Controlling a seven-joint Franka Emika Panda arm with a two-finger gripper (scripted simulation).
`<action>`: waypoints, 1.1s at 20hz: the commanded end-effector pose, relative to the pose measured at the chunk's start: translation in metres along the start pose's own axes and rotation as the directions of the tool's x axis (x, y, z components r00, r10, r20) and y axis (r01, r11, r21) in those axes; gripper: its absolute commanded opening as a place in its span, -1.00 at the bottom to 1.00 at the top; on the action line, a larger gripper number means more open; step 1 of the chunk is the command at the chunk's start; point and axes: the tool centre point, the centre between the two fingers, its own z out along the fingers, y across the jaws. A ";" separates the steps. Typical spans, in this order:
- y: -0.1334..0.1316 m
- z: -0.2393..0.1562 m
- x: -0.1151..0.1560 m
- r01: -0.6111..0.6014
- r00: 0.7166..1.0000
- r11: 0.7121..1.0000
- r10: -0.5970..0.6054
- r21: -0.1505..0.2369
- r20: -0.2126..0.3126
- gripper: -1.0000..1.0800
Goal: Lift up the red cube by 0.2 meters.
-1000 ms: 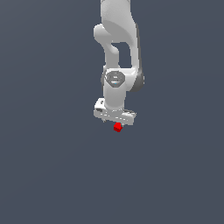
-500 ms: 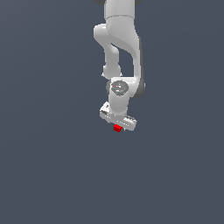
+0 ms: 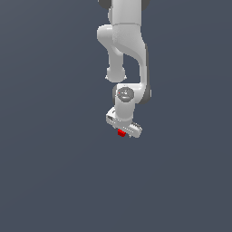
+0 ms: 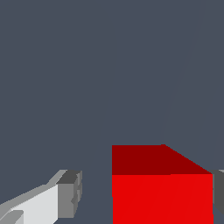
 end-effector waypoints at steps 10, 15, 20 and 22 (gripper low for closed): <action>0.000 -0.003 0.002 0.009 1.000 1.000 -0.009 0.000 0.000 -1.00; 0.000 -0.003 0.002 0.009 1.000 1.000 -0.009 0.000 0.000 -1.00; 0.000 -0.007 0.001 0.009 1.000 1.000 -0.009 0.000 0.000 -1.00; 0.000 -0.012 0.001 0.009 1.000 1.000 -0.009 0.000 0.000 -1.00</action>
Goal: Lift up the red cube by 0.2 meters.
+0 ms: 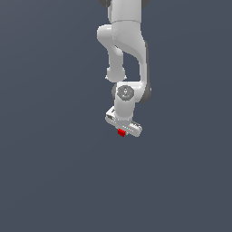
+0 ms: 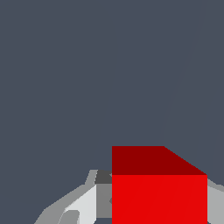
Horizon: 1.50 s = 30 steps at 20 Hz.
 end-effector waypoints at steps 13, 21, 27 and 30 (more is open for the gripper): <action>0.001 -0.094 -0.002 0.000 1.000 1.000 0.000 0.001 -0.001 -1.00; 0.002 -0.164 -0.001 -0.001 1.000 1.000 0.001 0.001 -0.001 -1.00; 0.001 -0.195 -0.001 -0.001 1.000 1.000 0.001 0.000 -0.002 -1.00; 0.001 -0.203 0.000 -0.001 1.000 1.000 0.001 0.000 -0.002 -1.00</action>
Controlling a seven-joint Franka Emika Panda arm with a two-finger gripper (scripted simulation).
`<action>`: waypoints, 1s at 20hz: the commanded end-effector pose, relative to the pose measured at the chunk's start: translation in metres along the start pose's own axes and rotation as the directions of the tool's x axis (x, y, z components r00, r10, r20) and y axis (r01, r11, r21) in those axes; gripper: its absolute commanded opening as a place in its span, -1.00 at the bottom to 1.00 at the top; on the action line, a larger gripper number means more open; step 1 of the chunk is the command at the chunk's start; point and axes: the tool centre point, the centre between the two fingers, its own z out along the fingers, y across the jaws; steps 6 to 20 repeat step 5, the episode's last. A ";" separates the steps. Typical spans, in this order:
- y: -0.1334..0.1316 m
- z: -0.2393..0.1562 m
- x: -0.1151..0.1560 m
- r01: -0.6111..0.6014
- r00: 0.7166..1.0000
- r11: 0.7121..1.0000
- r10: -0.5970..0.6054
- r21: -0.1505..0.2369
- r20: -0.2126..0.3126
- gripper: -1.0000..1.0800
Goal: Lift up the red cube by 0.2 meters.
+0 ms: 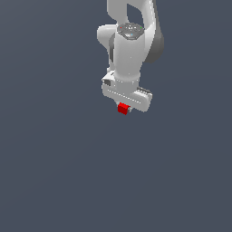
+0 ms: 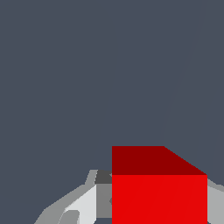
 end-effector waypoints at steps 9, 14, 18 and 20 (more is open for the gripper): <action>-0.001 -0.006 0.001 0.001 1.000 1.000 -0.001 0.000 0.001 -1.00; -0.001 -0.006 0.001 0.001 1.000 1.000 -0.001 0.000 0.001 -1.00; -0.001 -0.006 0.001 0.001 1.000 1.000 -0.001 0.000 0.001 -1.00; -0.001 -0.006 0.001 0.001 1.000 1.000 -0.001 0.000 0.001 -1.00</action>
